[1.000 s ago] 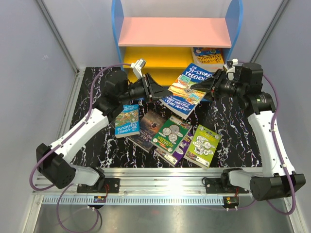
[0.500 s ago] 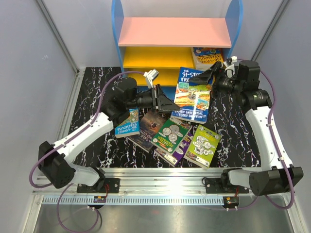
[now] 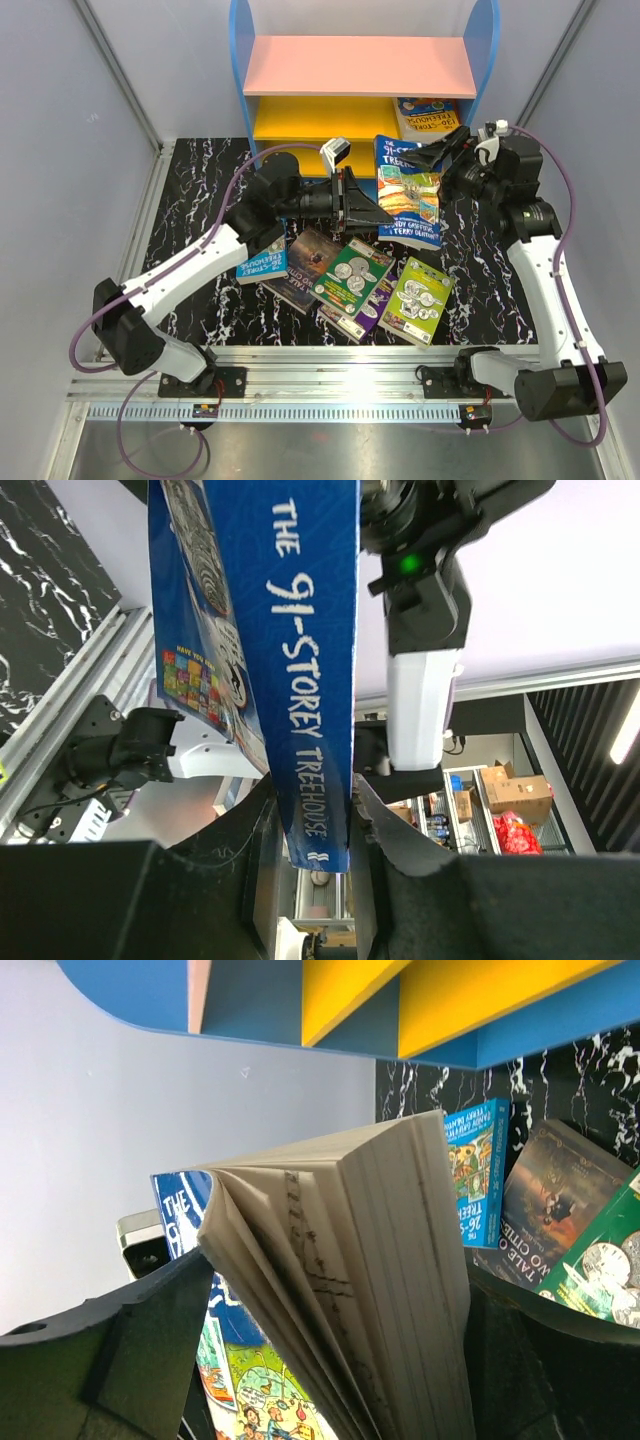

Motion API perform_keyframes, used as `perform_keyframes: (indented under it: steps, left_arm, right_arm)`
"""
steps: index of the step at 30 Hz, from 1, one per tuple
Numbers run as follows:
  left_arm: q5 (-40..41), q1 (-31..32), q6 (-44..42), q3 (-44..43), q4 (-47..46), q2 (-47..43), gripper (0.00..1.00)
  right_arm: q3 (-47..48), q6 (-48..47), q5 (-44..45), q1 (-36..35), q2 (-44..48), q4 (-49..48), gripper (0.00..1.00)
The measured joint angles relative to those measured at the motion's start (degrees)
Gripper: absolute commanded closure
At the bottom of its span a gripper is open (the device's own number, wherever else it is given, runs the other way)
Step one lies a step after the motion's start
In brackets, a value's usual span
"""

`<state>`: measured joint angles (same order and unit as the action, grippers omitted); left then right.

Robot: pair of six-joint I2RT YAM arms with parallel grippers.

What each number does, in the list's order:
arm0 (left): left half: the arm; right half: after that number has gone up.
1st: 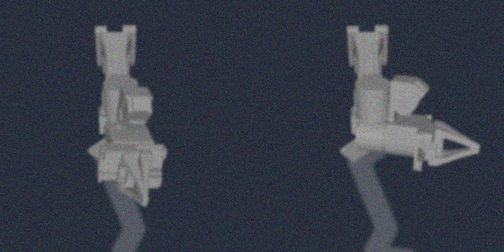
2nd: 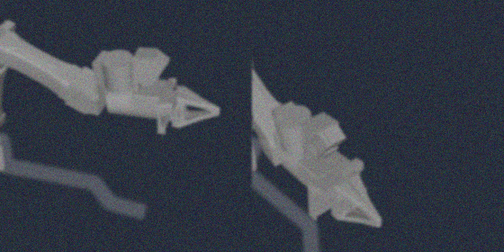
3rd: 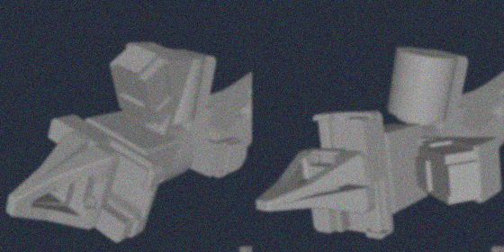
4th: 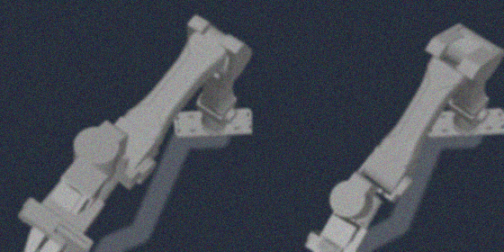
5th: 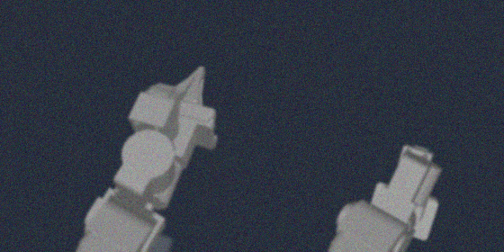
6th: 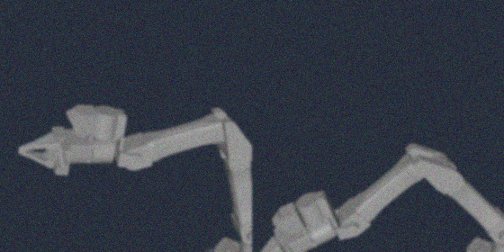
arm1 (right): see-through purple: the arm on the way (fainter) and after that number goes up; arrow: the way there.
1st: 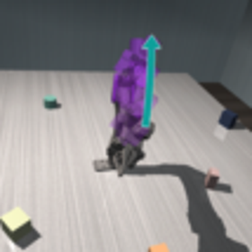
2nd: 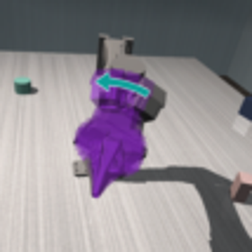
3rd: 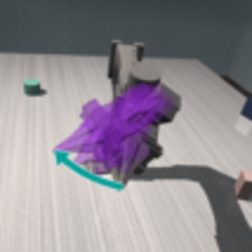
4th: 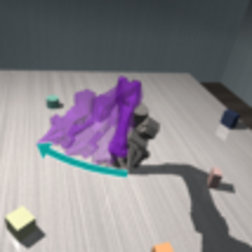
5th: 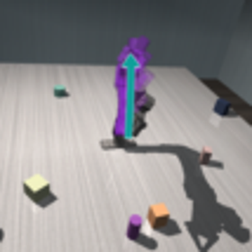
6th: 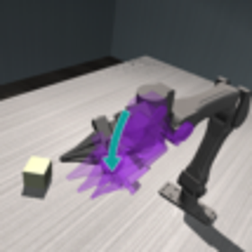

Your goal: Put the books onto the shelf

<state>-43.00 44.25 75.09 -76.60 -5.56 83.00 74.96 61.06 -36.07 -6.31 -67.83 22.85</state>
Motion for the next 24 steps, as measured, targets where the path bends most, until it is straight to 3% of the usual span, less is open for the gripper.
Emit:
perform_keyframes:
  steps: [9, 16, 24]
  left_arm:
    - [-0.6, -1.3, -1.3, -4.1, 3.5, -0.2, 1.00]
    - [6.2, -4.7, -4.5, -4.1, 3.5, -0.9, 1.00]
    - [13.0, -6.1, -6.2, -4.1, 3.3, -1.2, 1.00]
  right_arm:
    - [-0.3, 0.1, 2.2, 0.0, 5.8, 1.0, 0.00]
    - [-0.4, 2.3, -1.7, -1.2, 6.4, 2.2, 0.00]
    - [-5.6, 11.8, -8.8, -2.6, 6.6, -7.5, 0.00]
